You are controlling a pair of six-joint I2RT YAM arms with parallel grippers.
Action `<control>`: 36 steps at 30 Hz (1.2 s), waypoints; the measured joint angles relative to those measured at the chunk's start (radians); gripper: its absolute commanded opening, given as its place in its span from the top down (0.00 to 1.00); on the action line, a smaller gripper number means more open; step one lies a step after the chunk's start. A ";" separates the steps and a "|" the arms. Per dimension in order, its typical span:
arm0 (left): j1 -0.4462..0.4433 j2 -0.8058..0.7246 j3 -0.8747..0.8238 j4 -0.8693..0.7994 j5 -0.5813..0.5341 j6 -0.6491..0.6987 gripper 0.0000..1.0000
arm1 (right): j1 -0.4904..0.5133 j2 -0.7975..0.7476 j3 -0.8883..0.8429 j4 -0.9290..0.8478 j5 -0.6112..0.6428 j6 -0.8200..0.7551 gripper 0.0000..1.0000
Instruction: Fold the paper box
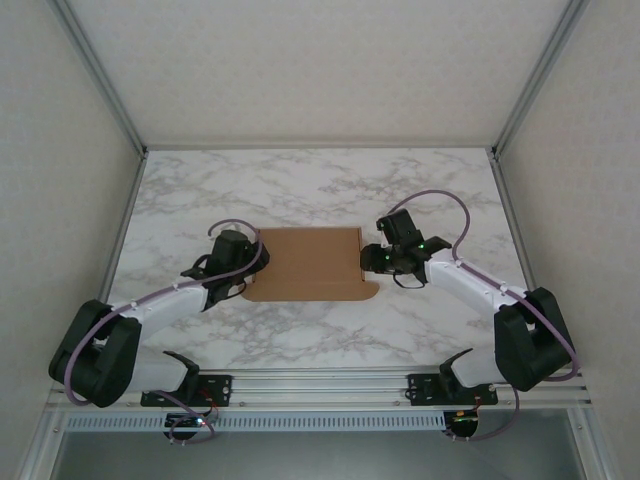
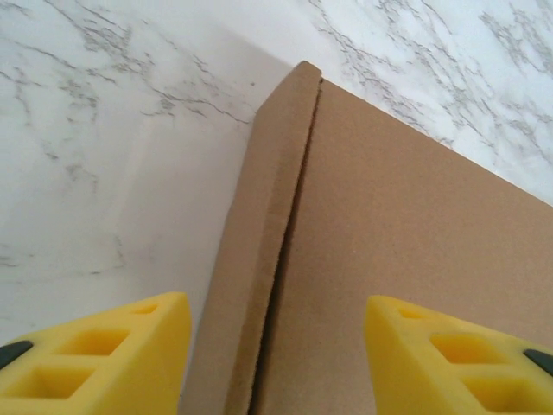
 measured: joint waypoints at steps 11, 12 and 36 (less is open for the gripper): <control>0.103 0.050 0.002 0.018 0.069 0.040 0.54 | -0.075 0.108 0.054 0.069 -0.143 0.032 0.41; 0.119 0.056 0.001 0.031 0.094 0.047 0.55 | -0.083 0.113 0.054 0.087 -0.171 0.039 0.39; 0.053 0.032 0.225 -0.164 0.148 0.189 0.54 | -0.001 -0.069 -0.020 0.013 -0.085 0.008 0.50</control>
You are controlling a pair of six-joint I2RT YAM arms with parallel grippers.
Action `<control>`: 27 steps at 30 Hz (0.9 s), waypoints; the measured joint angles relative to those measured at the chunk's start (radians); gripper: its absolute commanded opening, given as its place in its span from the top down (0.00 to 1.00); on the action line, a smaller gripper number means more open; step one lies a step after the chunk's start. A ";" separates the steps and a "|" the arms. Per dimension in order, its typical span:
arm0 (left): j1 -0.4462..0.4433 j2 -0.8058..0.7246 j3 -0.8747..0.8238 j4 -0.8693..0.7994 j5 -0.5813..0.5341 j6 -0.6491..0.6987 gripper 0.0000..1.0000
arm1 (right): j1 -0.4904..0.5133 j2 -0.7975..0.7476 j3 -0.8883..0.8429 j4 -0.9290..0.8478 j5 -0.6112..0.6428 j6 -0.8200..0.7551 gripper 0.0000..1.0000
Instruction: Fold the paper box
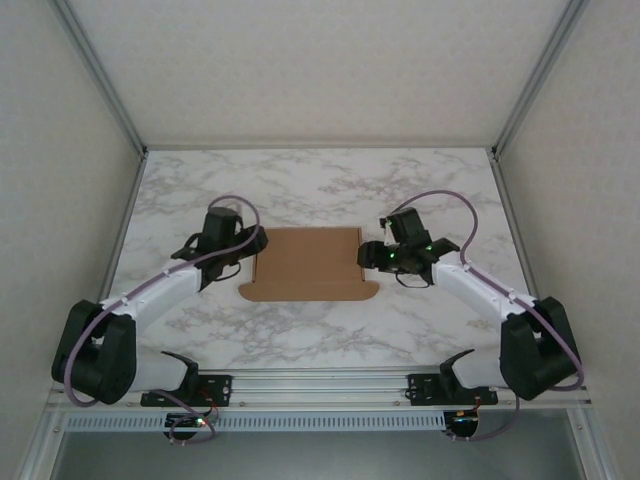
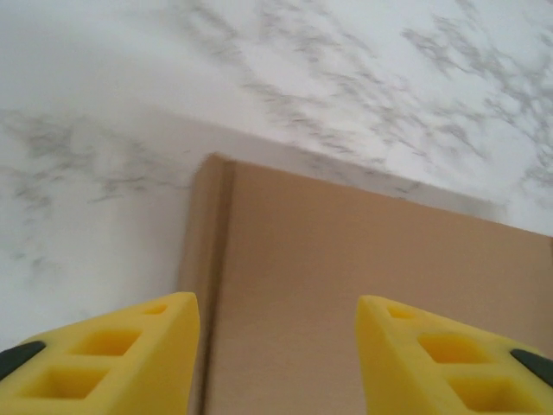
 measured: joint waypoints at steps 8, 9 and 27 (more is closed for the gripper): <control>-0.113 0.304 0.333 -0.075 0.027 0.107 0.66 | 0.144 -0.068 0.016 -0.038 0.023 -0.103 0.71; -0.124 0.342 0.358 -0.091 0.024 0.119 0.65 | 0.153 -0.075 0.016 -0.034 0.028 -0.113 0.57; -0.139 0.657 0.691 -0.173 0.002 0.229 0.65 | 0.298 0.149 0.006 0.240 -0.040 -1.191 0.38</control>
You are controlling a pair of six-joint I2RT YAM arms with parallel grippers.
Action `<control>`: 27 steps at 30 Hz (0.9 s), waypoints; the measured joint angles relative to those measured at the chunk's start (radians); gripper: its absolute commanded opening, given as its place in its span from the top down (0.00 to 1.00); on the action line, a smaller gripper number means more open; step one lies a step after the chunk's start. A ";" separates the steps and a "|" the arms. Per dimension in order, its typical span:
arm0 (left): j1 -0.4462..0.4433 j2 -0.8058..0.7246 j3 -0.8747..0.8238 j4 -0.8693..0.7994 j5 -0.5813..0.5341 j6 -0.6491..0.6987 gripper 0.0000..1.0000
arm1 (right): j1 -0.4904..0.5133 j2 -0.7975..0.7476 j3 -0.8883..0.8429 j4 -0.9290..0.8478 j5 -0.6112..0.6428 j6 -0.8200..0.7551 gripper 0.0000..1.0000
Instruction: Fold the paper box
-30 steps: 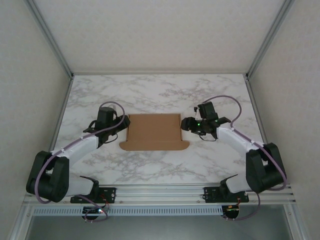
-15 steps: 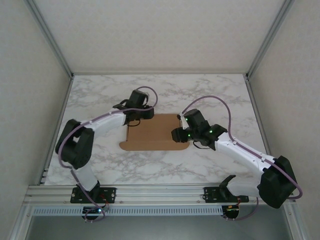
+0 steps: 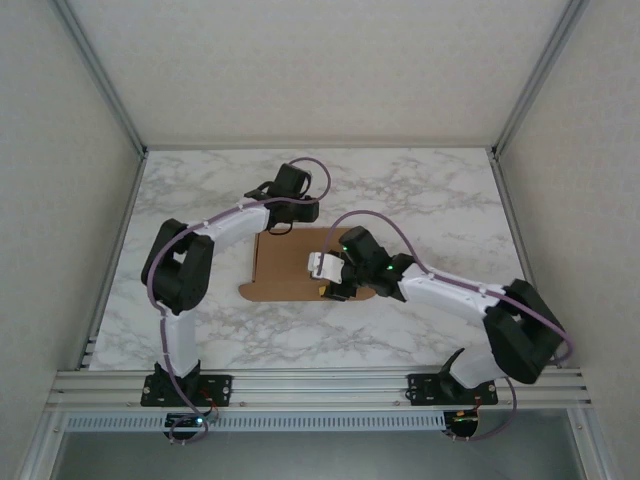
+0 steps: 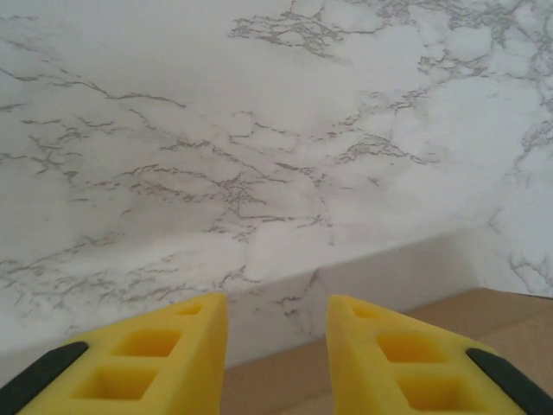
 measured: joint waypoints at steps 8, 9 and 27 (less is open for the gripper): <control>0.024 0.094 0.013 0.002 0.032 0.000 0.66 | 0.000 0.124 0.064 0.030 -0.043 -0.142 0.38; 0.025 0.104 0.014 0.004 0.036 0.000 0.66 | 0.001 0.132 0.072 0.034 -0.041 -0.151 0.39; 0.037 0.144 0.010 0.110 0.108 0.018 0.75 | 0.090 0.259 0.090 0.202 0.192 -0.266 0.55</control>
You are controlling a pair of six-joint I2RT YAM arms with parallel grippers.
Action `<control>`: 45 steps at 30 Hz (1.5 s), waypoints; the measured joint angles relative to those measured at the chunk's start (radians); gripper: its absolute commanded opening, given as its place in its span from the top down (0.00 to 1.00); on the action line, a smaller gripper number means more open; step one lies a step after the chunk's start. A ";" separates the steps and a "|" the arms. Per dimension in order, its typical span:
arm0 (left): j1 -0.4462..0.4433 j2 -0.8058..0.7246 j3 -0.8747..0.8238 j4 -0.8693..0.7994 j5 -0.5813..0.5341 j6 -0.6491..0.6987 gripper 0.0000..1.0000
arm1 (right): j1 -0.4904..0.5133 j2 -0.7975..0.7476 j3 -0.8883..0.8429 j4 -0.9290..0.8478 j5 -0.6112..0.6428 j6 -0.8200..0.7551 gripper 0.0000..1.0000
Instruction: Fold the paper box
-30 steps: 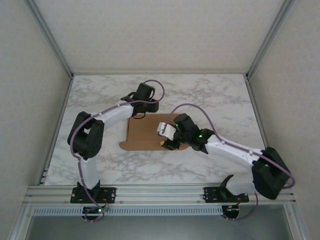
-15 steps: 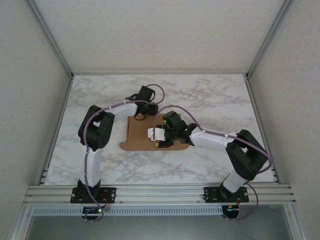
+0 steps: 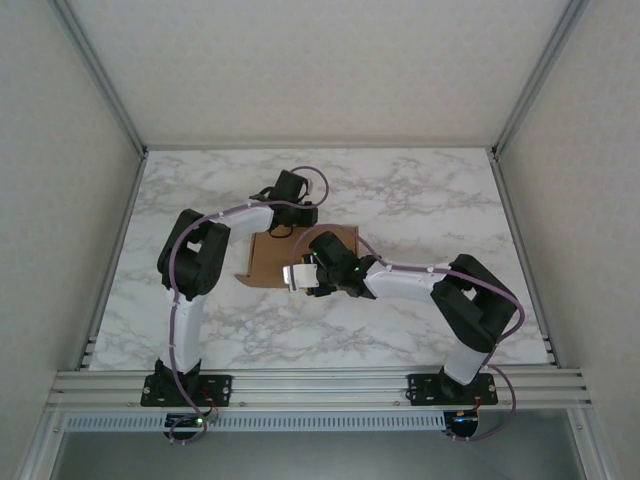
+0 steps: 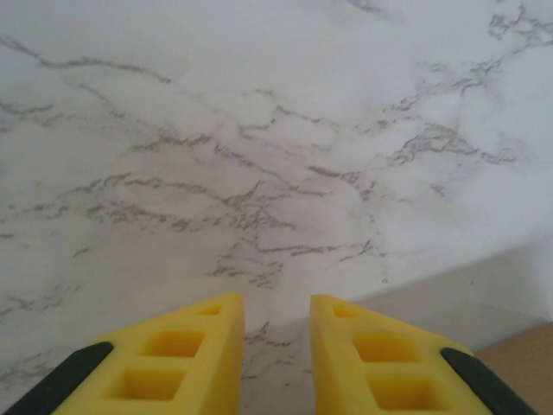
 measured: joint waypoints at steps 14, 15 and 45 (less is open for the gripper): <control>0.013 -0.031 -0.002 -0.011 0.056 -0.023 0.57 | 0.007 -0.040 -0.024 0.016 0.027 0.060 0.48; 0.015 -0.047 -0.002 -0.027 0.057 -0.030 0.56 | 0.001 -0.060 -0.024 0.002 0.016 0.083 0.46; 0.212 -0.687 -0.678 0.053 -0.119 -0.209 0.49 | -0.513 -0.128 0.110 -0.286 -0.260 1.263 0.36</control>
